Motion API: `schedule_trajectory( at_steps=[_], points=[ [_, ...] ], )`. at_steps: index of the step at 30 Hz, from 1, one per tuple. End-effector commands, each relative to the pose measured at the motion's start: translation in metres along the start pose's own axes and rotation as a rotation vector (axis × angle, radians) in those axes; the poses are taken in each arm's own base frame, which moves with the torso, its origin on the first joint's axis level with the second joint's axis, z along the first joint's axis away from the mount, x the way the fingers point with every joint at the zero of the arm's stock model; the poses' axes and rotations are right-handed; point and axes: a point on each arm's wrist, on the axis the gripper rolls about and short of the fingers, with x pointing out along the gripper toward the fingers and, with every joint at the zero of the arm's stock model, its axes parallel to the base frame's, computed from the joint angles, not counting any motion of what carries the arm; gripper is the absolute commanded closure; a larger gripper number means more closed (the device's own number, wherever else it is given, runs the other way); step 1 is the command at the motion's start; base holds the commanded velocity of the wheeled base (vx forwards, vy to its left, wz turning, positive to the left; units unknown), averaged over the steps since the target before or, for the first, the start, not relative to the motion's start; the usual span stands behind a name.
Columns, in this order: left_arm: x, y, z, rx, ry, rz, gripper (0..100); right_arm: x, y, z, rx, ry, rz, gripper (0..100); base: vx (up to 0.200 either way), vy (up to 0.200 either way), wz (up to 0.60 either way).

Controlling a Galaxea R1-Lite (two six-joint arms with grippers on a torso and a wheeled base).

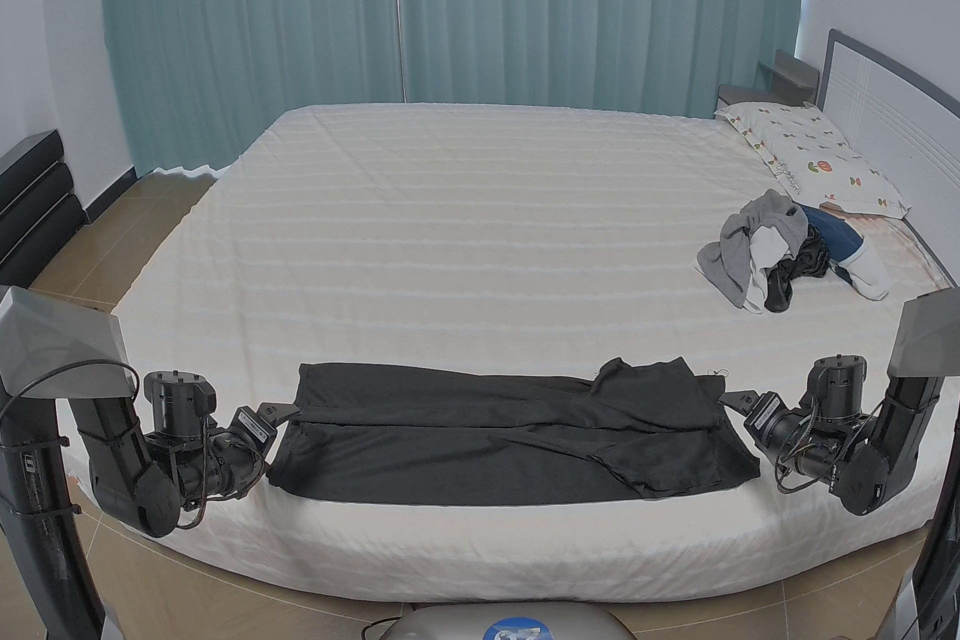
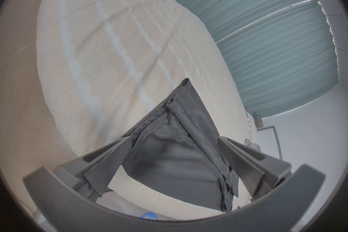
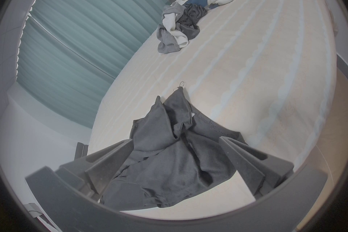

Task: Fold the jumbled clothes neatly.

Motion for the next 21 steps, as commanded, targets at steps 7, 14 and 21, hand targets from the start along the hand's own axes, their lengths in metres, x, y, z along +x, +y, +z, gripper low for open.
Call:
schedule_trajectory(
  at_steps=[7,14,21],
  points=[
    [0.001,-0.003,0.002,0.001,-0.022,-0.007,0,0.004,-0.002,-0.003,-0.002,0.0,0.003,0,0.0,0.0,0.0],
    [0.003,-0.004,0.003,0.003,-0.023,-0.011,0,0.006,-0.003,-0.006,-0.007,0.01,-0.001,0,0.2,0.0,0.0],
    [0.01,-0.009,0.007,0.012,-0.038,-0.038,0,0.006,-0.002,-0.007,-0.009,0.014,0.001,0,0.029,0.0,0.0]
  ],
)
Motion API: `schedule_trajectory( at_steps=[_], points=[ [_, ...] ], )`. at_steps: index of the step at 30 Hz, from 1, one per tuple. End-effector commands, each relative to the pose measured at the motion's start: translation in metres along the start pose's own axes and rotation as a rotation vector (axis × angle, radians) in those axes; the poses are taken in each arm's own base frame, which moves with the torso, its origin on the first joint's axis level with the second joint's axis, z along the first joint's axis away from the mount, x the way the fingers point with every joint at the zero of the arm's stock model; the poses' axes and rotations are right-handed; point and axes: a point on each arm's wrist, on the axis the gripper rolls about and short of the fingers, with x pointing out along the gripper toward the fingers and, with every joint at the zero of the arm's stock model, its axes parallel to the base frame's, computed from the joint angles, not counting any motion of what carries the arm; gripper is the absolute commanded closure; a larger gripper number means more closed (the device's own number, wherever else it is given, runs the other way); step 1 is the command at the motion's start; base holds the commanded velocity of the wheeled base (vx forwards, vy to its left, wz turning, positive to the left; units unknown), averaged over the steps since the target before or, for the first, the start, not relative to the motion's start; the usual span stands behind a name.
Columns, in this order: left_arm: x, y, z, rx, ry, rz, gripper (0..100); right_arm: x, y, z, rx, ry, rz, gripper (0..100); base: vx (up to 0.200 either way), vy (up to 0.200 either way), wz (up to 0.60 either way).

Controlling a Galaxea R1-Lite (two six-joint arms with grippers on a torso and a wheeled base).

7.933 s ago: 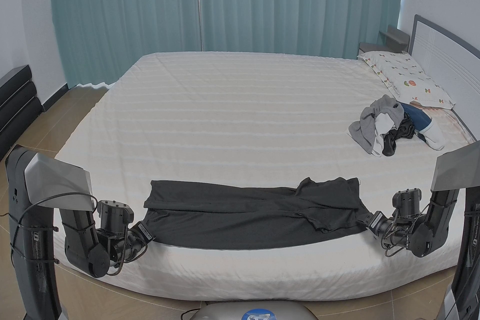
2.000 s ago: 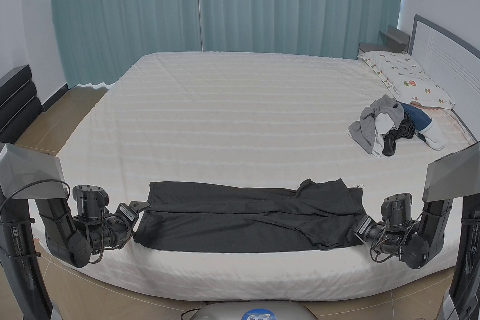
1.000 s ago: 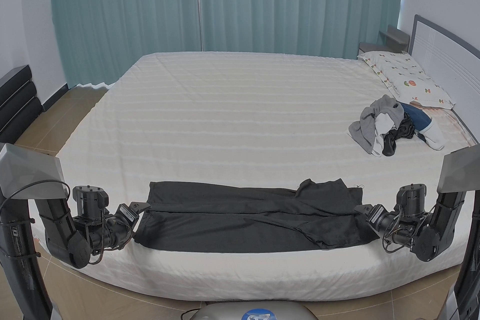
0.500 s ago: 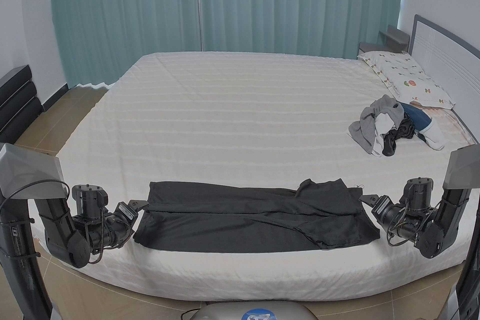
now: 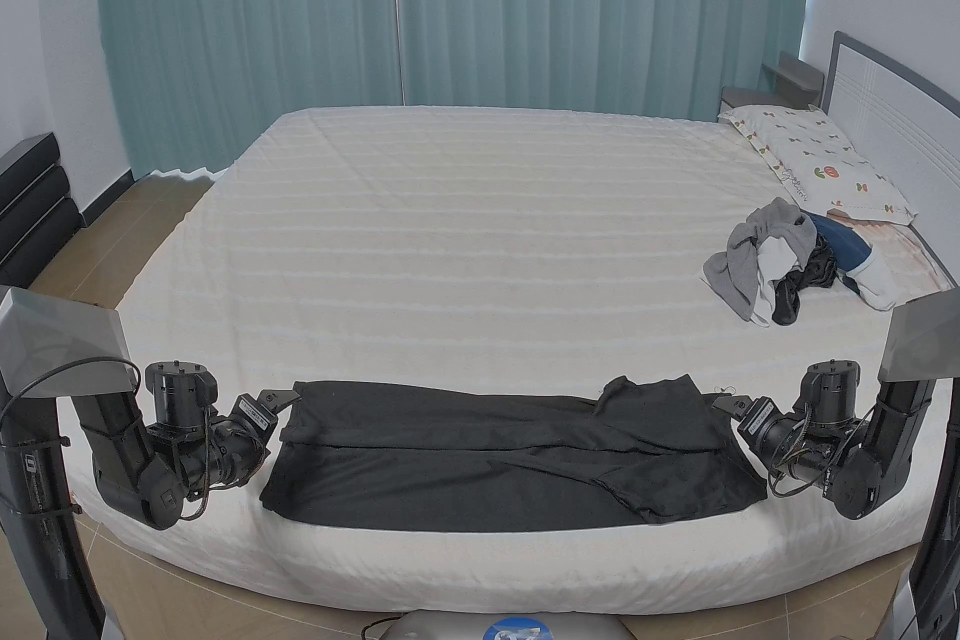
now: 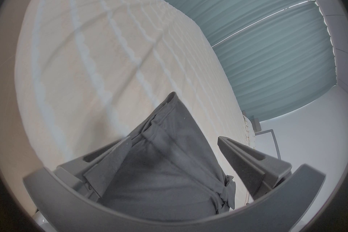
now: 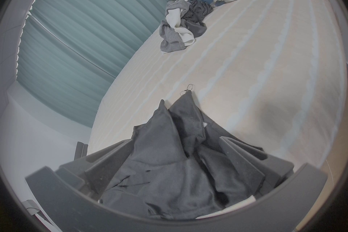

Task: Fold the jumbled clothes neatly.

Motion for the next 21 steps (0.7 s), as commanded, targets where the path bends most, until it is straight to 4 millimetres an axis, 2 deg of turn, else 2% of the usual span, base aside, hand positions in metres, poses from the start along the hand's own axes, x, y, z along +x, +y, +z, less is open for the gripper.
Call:
schedule_trajectory(
  at_steps=[1,9,21],
  points=[
    [0.006,-0.002,0.0,0.007,-0.003,-0.01,0,0.001,-0.001,-0.001,-0.001,0.005,-0.004,0,0.0,0.0,0.0],
    [0.022,-0.001,-0.012,0.04,-0.027,0.032,0,0.0,0.001,-0.003,-0.007,0.009,0.0,0,0.0,0.0,0.0],
    [0.027,0.004,-0.02,0.147,-0.01,0.061,0,0.0,0.001,-0.003,-0.007,0.008,0.001,0,0.0,0.0,0.0]
  ],
)
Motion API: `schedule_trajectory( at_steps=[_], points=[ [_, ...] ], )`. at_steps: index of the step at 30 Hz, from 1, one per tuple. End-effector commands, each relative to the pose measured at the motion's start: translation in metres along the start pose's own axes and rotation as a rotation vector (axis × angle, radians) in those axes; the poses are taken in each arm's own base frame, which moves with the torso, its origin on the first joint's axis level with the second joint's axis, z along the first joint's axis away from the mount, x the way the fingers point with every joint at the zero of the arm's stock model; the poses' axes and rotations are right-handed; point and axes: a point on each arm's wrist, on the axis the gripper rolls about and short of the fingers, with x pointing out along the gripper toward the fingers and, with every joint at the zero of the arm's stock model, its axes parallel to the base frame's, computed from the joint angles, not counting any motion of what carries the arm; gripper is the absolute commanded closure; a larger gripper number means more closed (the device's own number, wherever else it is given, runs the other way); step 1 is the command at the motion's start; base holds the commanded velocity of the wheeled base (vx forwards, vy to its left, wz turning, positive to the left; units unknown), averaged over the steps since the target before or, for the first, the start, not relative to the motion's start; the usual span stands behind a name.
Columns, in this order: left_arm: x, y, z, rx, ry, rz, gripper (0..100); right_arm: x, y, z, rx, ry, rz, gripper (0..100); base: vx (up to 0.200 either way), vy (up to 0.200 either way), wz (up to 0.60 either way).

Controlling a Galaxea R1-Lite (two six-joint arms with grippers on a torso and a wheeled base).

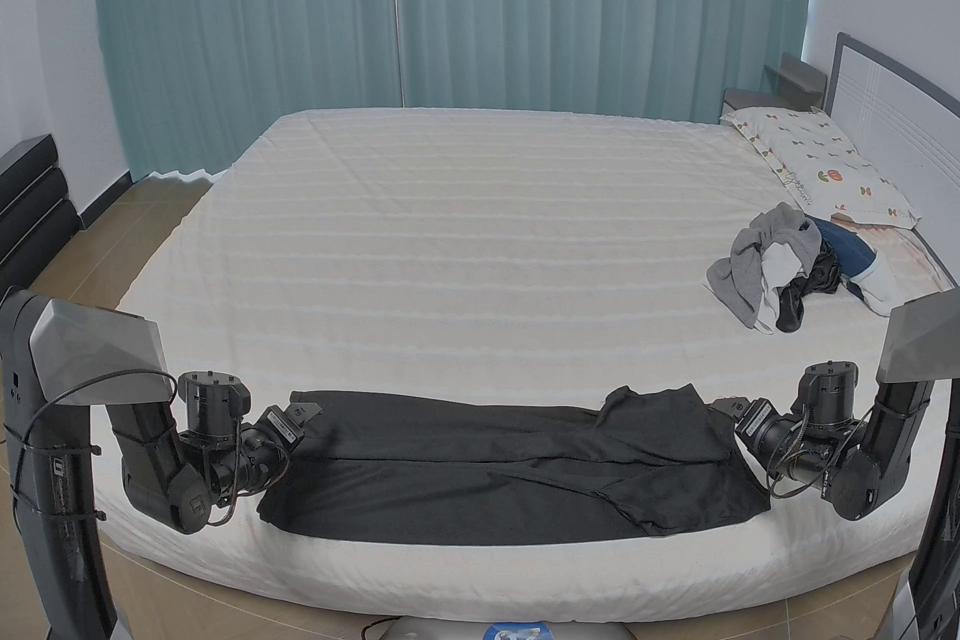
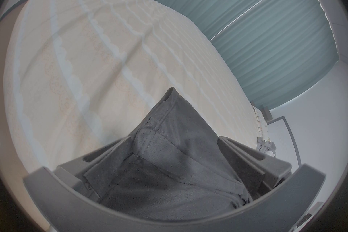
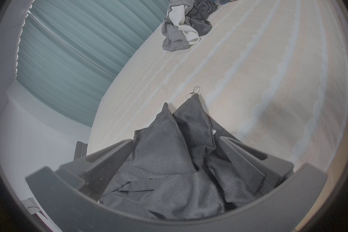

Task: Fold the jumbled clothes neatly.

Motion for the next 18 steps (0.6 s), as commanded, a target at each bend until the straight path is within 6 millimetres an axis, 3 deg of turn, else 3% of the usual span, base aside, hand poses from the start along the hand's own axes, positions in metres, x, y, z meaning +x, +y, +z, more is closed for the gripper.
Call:
schedule_trajectory(
  at_steps=[1,8,9,18],
  points=[
    [0.0012,0.0027,-0.0029,0.008,0.009,0.011,0,0.0,-0.0002,-0.0004,0.0,0.001,0.0,0,0.0,0.0,0.0],
    [0.0032,0.0038,-0.0026,0.011,-0.018,0.034,0,0.0,-0.0004,-0.0004,0.0,0.001,-0.002,0,0.0,0.0,0.0],
    [0.0037,0.0044,-0.0031,0.011,-0.016,0.036,100,0.0,-0.0003,-0.0005,0.0,0.002,-0.001,0,0.0,0.0,0.0],
    [0.0046,0.0101,-0.0007,0.022,-0.051,0.08,100,-0.0002,0.0001,-0.0001,-0.001,-0.001,0.0,0,0.0,0.0,0.0]
  ],
)
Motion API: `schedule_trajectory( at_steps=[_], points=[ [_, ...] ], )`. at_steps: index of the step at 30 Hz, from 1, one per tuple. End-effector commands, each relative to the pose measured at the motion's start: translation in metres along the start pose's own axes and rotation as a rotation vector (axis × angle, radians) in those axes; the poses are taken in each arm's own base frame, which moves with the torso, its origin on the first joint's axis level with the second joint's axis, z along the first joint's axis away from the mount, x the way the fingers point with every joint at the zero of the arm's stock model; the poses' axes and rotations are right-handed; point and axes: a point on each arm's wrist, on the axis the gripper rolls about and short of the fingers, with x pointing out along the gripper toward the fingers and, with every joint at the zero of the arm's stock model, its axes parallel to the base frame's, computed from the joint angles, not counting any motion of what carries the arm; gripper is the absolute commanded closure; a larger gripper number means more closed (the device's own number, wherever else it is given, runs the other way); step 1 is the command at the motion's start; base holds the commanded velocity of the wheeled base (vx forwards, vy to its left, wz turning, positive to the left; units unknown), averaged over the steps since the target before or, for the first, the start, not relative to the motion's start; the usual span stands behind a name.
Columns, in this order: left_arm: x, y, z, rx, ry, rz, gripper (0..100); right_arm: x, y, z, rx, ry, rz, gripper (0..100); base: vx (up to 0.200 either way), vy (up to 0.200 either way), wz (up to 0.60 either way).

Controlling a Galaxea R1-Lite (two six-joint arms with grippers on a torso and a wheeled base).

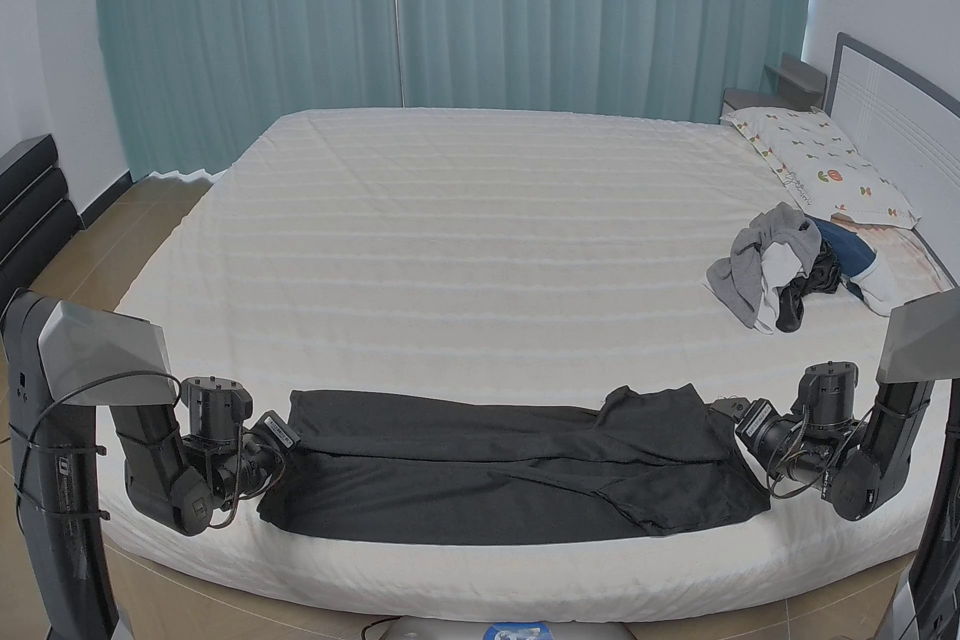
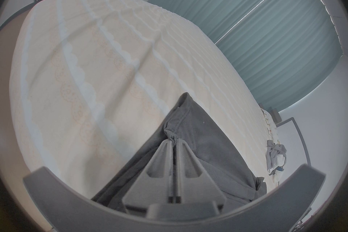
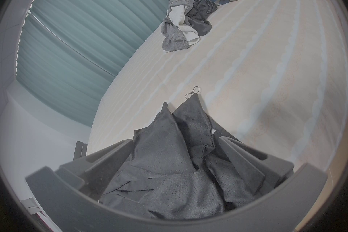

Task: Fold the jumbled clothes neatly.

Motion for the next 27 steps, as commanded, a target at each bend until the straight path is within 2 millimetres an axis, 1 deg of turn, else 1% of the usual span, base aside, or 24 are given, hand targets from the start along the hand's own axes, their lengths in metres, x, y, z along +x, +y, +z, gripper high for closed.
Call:
schedule_trajectory(
  at_steps=[1,11,12,13,15,16,17,19,22,24,26,27],
  points=[
    [0.001,0.002,0.001,-0.003,-0.009,0.013,100,0.0,0.0,0.0,0.0,0.0,0.001,0,0.0,0.0,0.0],
    [-0.001,0.003,-0.002,-0.009,0.0,0.019,100,-0.004,0.006,0.001,-0.005,-0.022,0.031,0,0.0,0.0,0.0],
    [-0.003,0.003,-0.002,-0.011,0.005,0.013,0,-0.005,0.01,0.0,-0.011,-0.032,0.049,0,0.0,0.0,0.0],
    [-0.003,0.003,-0.002,-0.011,0.005,0.013,0,-0.006,0.011,0.001,-0.012,-0.034,0.053,0,0.0,0.0,0.0],
    [-0.003,0.004,-0.002,-0.012,0.01,0.016,0,-0.014,0.026,-0.002,-0.038,-0.035,0.103,0,0.0,0.0,0.0],
    [-0.003,0.004,-0.002,-0.012,0.01,0.016,0,-0.014,0.026,-0.002,-0.038,-0.035,0.103,0,0.0,0.0,0.0],
    [-0.004,0.004,-0.002,-0.015,0.011,0.015,0,-0.018,0.036,-0.004,-0.063,-0.024,0.129,0,0.0,0.0,0.0],
    [-0.004,0.003,-0.002,-0.031,0.01,0.013,0,-0.017,0.04,-0.006,-0.127,-0.005,0.122,0,0.0,0.0,0.0],
    [-0.004,0.002,0.0,-0.07,0.001,0.001,0,-0.006,0.044,-0.001,-0.201,0.007,0.104,0,0.0,0.0,0.0],
    [-0.004,0.0,0.002,-0.105,-0.013,-0.018,0,0.008,0.044,0.014,-0.193,0.004,0.094,0,0.0,0.0,0.0],
    [-0.004,0.0,0.002,-0.113,-0.017,-0.02,0,0.022,0.038,0.019,-0.182,0.049,0.088,0,0.0,0.0,0.0],
    [-0.004,0.0,0.002,-0.113,-0.017,-0.02,0,0.022,0.037,0.019,-0.181,0.054,0.087,0,0.0,0.0,0.0]
  ],
)
